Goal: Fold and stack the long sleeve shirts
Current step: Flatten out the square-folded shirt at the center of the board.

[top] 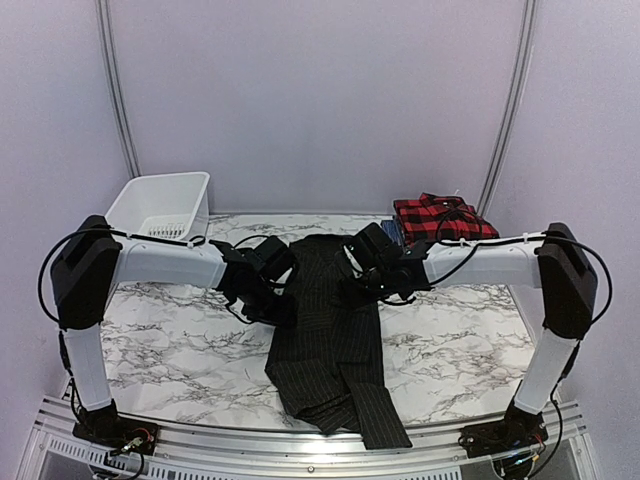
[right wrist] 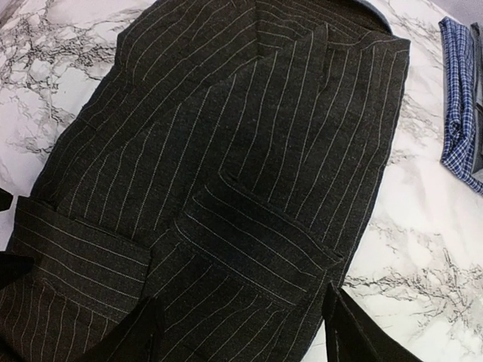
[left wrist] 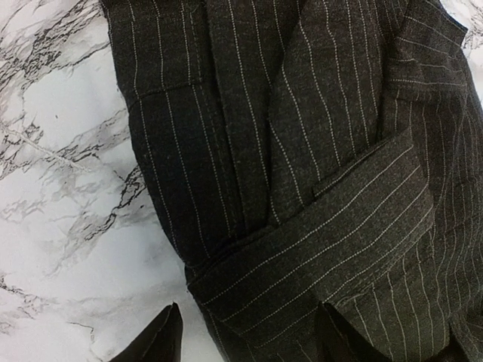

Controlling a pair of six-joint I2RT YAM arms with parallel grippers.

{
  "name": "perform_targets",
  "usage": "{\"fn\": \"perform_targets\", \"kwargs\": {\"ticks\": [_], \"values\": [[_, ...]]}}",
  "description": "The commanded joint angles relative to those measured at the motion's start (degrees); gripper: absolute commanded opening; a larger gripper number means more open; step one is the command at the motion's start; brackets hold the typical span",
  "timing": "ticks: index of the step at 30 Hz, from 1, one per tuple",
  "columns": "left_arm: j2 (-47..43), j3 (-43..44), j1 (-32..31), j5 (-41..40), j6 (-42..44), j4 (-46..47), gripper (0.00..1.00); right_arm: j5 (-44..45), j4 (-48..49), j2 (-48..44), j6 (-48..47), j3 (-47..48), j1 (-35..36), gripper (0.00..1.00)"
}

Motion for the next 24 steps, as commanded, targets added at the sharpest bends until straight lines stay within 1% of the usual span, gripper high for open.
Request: {"fn": "perform_targets", "kwargs": {"ticks": [1,7,11,13,15,18,20,24], "values": [[1.49,0.44,0.58,1.41,-0.26,3.04,0.59,1.71,1.19,1.79,-0.08,1.85,-0.16,0.68],[1.85,0.33,0.74,3.25,-0.18,3.96,0.36,1.92,1.37,1.72,-0.11,1.49,-0.78,0.68],[1.09,0.06,0.82,3.32,-0.08,4.09,0.11,1.80,1.61,1.86,-0.44,1.37,-1.04,0.68],[0.19,-0.07,0.87,3.04,0.04,4.10,0.04,1.55,1.95,2.13,-0.69,1.34,-1.22,0.70],[-1.08,-0.28,0.83,2.66,0.16,4.07,0.00,1.25,2.49,2.35,-1.03,1.37,-1.30,0.75],[-3.61,-1.06,0.85,1.23,0.29,4.00,0.00,0.61,3.52,3.12,-1.55,1.72,-1.75,0.80],[-5.55,-1.74,0.88,0.85,0.15,4.01,0.00,0.01,3.95,4.40,-1.89,2.40,-2.12,0.82],[-9.14,-3.36,0.92,-3.18,-0.10,3.55,0.00,0.21,4.11,6.35,-2.72,3.97,-3.07,0.82]]}}
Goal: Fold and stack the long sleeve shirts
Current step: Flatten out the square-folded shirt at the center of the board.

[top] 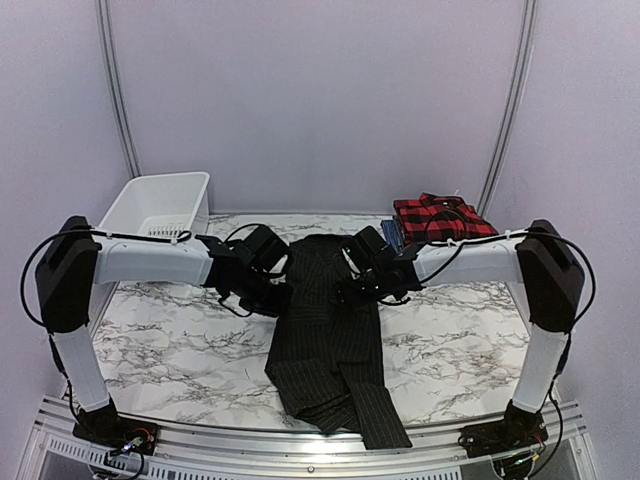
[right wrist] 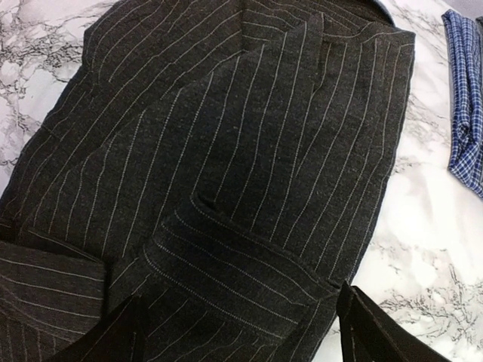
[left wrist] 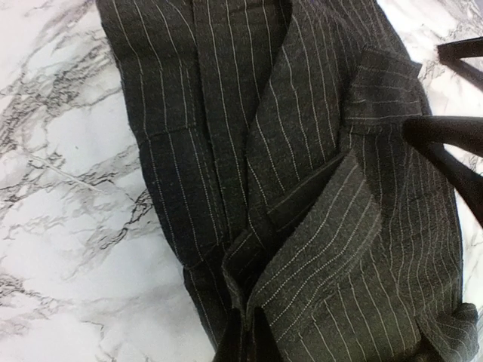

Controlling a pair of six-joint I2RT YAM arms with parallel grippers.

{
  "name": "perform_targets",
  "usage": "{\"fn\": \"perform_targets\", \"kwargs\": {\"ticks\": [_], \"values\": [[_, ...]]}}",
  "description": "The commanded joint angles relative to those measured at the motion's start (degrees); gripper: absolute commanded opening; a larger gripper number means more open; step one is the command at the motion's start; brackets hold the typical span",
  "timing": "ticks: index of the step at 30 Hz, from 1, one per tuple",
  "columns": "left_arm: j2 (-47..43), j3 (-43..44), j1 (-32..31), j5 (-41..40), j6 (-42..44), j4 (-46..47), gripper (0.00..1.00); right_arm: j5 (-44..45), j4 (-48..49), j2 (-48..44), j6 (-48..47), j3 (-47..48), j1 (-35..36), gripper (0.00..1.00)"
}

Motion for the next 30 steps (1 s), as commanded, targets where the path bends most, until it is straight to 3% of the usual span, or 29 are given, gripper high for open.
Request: {"fn": "perform_targets", "kwargs": {"ticks": [1,10,18,23,28,30], "values": [[-6.44,-1.90,0.39,-4.80,0.06,-0.31,0.00,-0.43,1.85,2.07,-1.19,2.84,-1.68,0.82],[-14.46,-4.83,0.61,-12.61,-0.86,-3.32,0.00,-4.10,4.86,4.43,-1.44,2.39,-4.10,0.77],[-20.50,-5.37,1.75,-18.64,-1.64,-5.31,0.00,-6.59,8.26,5.14,-0.25,-0.37,-4.38,0.63],[-22.42,-5.03,2.45,-19.84,-1.60,-6.27,0.00,-6.98,8.70,4.55,0.03,-0.93,-4.38,0.41],[-23.12,-4.90,2.70,-19.65,-1.26,-6.65,0.00,-6.70,7.93,3.57,0.14,-1.06,-4.36,0.03],[-22.97,-4.92,2.70,-18.38,-0.89,-6.60,0.00,-6.02,7.27,2.56,0.14,-0.95,-4.37,0.00]]}}
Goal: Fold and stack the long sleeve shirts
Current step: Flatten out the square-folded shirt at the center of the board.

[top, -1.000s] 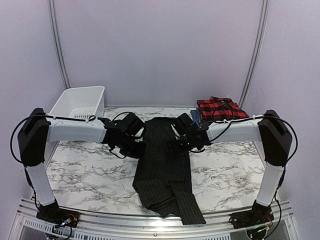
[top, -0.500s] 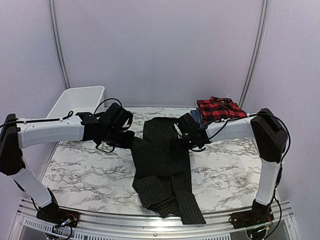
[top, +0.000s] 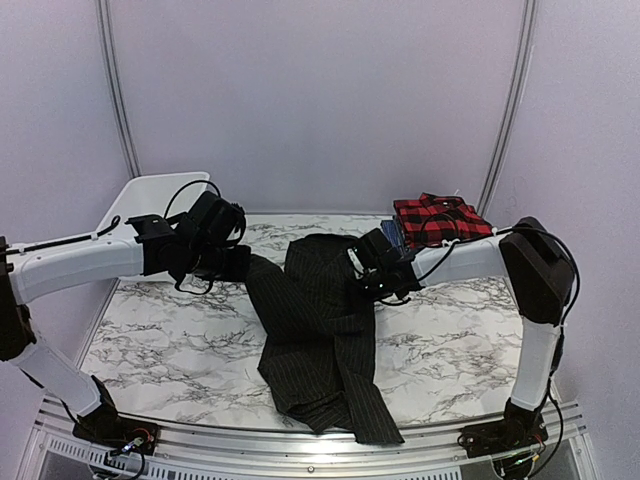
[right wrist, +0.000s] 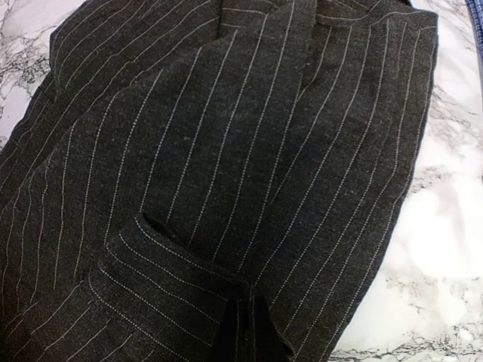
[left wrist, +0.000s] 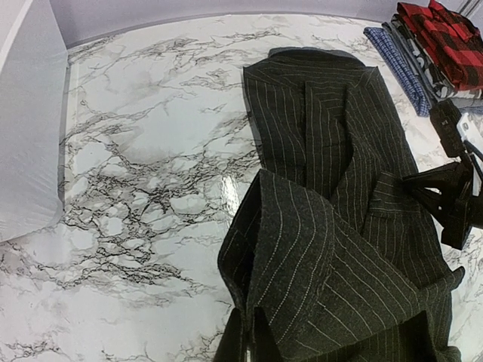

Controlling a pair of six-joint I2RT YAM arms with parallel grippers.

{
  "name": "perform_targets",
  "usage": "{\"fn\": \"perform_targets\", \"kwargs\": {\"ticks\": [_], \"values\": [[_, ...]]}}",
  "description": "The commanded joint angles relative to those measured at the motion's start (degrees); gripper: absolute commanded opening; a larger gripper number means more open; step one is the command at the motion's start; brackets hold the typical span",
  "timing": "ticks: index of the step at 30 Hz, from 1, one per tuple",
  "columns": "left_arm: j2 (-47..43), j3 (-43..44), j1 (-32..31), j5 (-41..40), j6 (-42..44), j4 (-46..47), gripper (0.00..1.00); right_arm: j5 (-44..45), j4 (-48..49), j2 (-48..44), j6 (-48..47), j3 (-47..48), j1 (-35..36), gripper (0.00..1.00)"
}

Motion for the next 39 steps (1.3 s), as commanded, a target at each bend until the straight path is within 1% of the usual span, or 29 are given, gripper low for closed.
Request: {"fn": "perform_targets", "kwargs": {"ticks": [1,5,8,12,16,17,18,19,21,23,25,27,30,32,36,39], "values": [[-1.25,0.18,0.43,1.14,1.05,-1.72,0.00,0.94,-0.37,-2.86,0.34,0.20,-0.18,0.00],[0.25,-0.16,0.32,5.75,2.91,-1.55,0.00,3.22,-1.92,-6.35,0.20,0.53,-0.19,0.00],[0.95,-0.82,0.30,7.39,3.77,-1.38,0.00,5.47,-3.26,-8.99,0.03,0.59,-0.19,0.00],[1.95,-1.69,0.17,11.64,5.00,-0.70,0.00,5.97,-4.46,-12.10,-0.06,0.42,-0.14,0.00],[2.18,-3.29,-0.09,12.55,5.46,0.02,0.00,9.31,-6.37,-15.05,0.34,-0.33,-0.29,0.00],[2.14,-3.58,-0.14,12.64,5.66,0.19,0.00,9.07,-6.36,-15.67,-0.15,-0.65,-0.65,0.00],[2.22,-3.92,-0.14,12.91,5.70,0.36,0.00,6.80,-5.35,-16.04,-0.96,-1.19,-1.07,0.01],[2.41,-4.29,-0.10,13.45,5.79,0.69,0.00,2.99,-3.82,-15.81,-2.13,-1.64,-1.32,0.12],[2.95,-4.54,-0.14,14.22,5.81,1.19,0.00,-2.36,-3.88,-13.29,-3.53,-0.21,-1.05,0.30],[3.52,-4.55,-0.12,14.78,5.80,1.48,0.00,-3.64,-3.66,-10.04,-5.55,1.44,-0.21,0.47],[3.71,-4.55,-0.14,14.88,5.74,1.78,0.00,-5.89,-2.29,-6.91,-8.13,2.47,0.16,0.59],[3.96,-4.56,-0.14,14.99,5.80,2.02,0.00,-9.03,-1.40,-4.13,-11.08,3.93,0.18,0.66],[4.29,-4.55,-0.13,15.00,5.89,2.11,0.00,-11.66,0.58,-2.26,-15.65,4.63,0.10,0.75],[4.72,-4.55,-0.14,15.07,6.05,2.24,0.00,-12.76,0.78,-0.63,-18.92,5.61,-0.30,0.77],[5.58,-4.49,-0.12,15.34,5.97,2.29,0.00,-11.01,-0.82,2.72,-20.47,8.44,-0.39,0.77],[6.09,-4.38,-0.14,15.46,5.91,2.37,0.00,-10.18,-1.53,3.86,-19.80,9.17,-0.33,0.74]]}}
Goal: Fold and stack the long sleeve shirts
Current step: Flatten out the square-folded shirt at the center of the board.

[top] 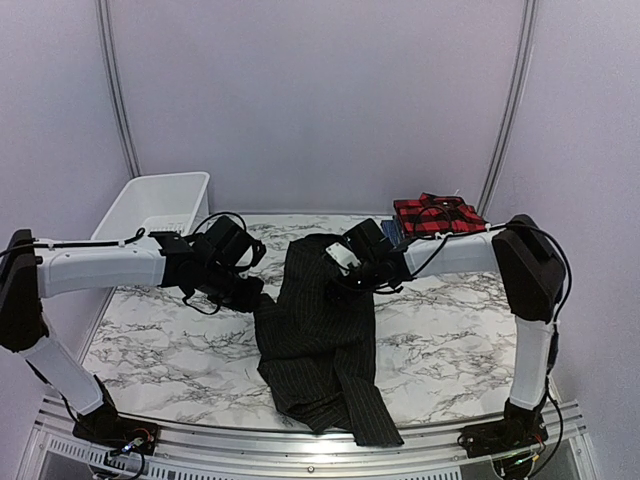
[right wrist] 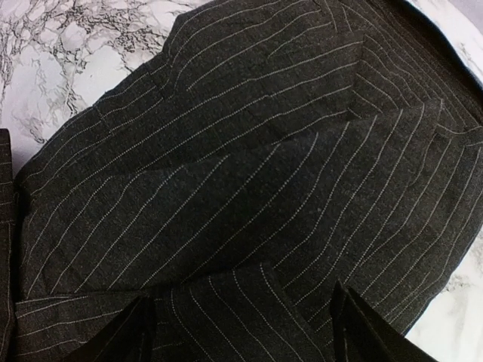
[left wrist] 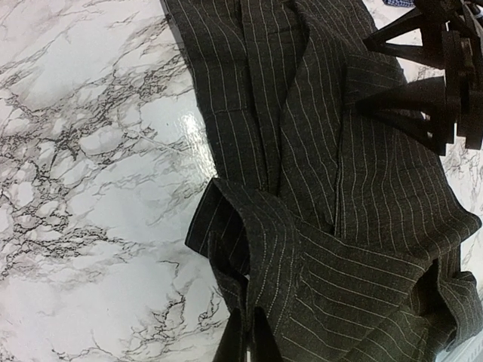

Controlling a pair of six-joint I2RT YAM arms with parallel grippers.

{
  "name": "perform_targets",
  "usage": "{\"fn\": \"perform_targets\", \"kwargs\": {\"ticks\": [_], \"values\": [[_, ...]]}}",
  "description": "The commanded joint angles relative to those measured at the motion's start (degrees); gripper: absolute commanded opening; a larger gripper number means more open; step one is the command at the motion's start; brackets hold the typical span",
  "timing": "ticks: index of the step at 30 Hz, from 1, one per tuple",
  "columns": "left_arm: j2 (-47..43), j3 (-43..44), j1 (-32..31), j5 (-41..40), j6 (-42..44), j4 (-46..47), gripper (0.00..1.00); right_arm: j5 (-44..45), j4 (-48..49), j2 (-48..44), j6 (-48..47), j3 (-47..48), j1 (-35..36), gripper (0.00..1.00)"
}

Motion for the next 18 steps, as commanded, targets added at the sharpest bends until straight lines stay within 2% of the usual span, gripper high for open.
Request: {"fn": "perform_targets", "kwargs": {"ticks": [1,4,12,17,18], "values": [[1.18,-0.08,-0.03,0.71,0.44,1.07,0.00,0.12,0.34,1.22,-1.55,2.84,0.09,0.72],[1.66,0.22,-0.07,0.88,0.45,1.23,0.00,0.27,0.42,1.08,-0.50,1.86,0.70,0.63],[2.94,1.25,-0.08,1.88,0.60,1.31,0.00,1.03,0.62,1.46,0.88,0.66,1.55,0.23],[2.85,1.22,-0.08,1.87,0.45,1.30,0.00,1.67,0.02,1.78,3.04,1.22,1.61,0.01],[2.88,1.16,-0.08,1.77,0.42,1.28,0.00,2.33,-0.37,1.73,3.40,1.42,1.58,0.00]]}}
